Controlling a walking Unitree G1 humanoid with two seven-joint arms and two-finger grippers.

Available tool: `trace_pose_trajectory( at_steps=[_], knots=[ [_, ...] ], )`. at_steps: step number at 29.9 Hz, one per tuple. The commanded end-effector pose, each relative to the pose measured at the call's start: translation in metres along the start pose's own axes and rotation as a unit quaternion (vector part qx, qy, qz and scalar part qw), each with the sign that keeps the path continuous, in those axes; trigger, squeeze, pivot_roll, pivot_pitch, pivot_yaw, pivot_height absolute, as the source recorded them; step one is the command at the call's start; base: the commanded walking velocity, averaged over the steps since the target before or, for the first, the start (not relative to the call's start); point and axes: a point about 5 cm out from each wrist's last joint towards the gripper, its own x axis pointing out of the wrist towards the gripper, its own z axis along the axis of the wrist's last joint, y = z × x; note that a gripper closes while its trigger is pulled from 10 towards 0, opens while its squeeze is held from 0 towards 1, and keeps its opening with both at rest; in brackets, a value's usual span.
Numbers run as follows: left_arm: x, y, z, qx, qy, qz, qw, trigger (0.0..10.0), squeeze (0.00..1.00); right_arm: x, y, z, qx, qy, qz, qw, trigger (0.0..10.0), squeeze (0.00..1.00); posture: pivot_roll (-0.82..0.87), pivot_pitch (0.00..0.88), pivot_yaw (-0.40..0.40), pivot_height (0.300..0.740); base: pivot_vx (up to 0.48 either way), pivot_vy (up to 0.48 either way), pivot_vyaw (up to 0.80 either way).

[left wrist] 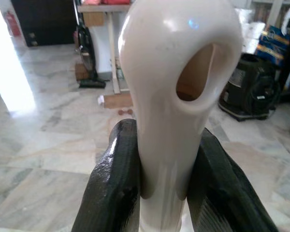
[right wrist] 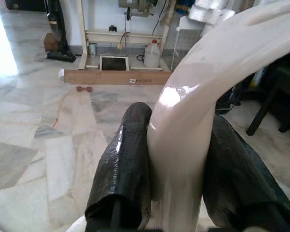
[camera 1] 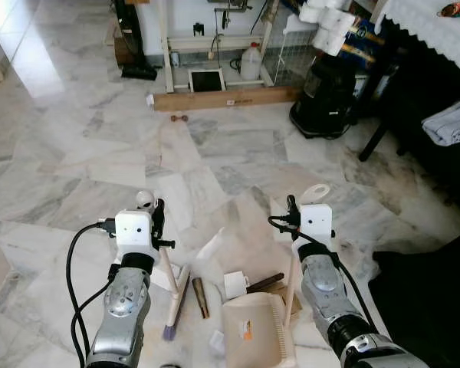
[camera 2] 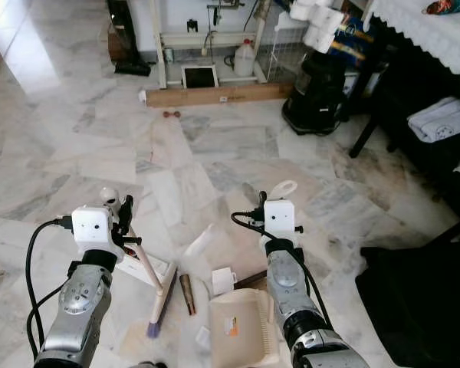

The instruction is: Sweep floor

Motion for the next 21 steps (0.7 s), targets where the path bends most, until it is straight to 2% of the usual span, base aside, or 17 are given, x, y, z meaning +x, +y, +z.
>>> trace_pose_trajectory(
  at_steps=[1,6,11,21],
  knots=[
    [-0.003,-0.002,0.001,-0.012,0.011,-0.008,1.000,10.0,0.00,-0.001,0.000,0.001,-0.004,-0.006,0.000,1.000,10.0,0.00,0.19,0.217,-0.064,0.740,0.000,0.000,0.00],
    [-0.003,-0.002,0.003,-0.020,0.015,-0.009,1.000,10.0,0.00,-0.003,0.001,-0.002,-0.007,-0.004,-0.001,1.000,10.0,0.00,0.20,0.226,-0.062,0.740,0.000,0.000,0.00],
    [-0.002,-0.008,0.001,-0.043,0.038,-0.045,0.997,10.0,0.00,-0.004,0.003,-0.003,-0.007,-0.002,-0.001,1.000,10.0,0.00,0.20,0.230,-0.062,0.740,0.000,0.000,0.00],
    [-0.005,-0.014,0.000,-0.062,0.060,-0.091,0.992,10.0,0.00,-0.002,0.003,-0.002,-0.008,-0.002,0.000,1.000,10.0,0.00,0.20,0.229,-0.063,0.740,0.000,0.000,0.00]
  ],
)
